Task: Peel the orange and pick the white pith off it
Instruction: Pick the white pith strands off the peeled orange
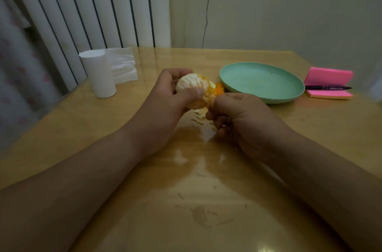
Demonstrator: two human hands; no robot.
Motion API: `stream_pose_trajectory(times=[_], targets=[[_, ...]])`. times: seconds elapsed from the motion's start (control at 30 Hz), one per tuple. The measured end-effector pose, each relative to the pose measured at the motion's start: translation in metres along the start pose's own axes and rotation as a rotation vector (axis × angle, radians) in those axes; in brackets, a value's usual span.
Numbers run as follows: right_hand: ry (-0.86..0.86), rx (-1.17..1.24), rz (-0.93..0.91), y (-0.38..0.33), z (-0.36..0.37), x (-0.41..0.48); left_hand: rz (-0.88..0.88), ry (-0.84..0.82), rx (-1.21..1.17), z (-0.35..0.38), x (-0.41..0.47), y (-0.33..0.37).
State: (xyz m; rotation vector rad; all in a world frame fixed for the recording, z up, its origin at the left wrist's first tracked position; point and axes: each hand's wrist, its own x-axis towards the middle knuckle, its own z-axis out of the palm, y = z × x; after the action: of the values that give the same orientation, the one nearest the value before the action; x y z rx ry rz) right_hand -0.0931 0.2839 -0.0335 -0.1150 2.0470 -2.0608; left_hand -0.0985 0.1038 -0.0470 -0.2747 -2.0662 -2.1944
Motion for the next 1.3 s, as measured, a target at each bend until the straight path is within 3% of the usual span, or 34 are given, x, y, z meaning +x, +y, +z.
stream_pose_trajectory(times=[0.17,0.4,1.13,1.3], targets=[[-0.007,-0.135,-0.09,-0.001,-0.003,-0.002,-0.09,-0.001,-0.158,0.003,0.001,0.003],[-0.08,-0.1,-0.174,0.0,-0.005,-0.001,-0.185,-0.092,-0.287,0.002,0.002,0.005],[-0.126,-0.148,-0.208,0.009,-0.014,0.009,-0.241,0.0,-0.353,0.0,0.002,0.013],[-0.003,-0.448,-0.32,0.009,-0.017,0.006,-0.243,0.008,-0.335,-0.002,0.002,0.012]])
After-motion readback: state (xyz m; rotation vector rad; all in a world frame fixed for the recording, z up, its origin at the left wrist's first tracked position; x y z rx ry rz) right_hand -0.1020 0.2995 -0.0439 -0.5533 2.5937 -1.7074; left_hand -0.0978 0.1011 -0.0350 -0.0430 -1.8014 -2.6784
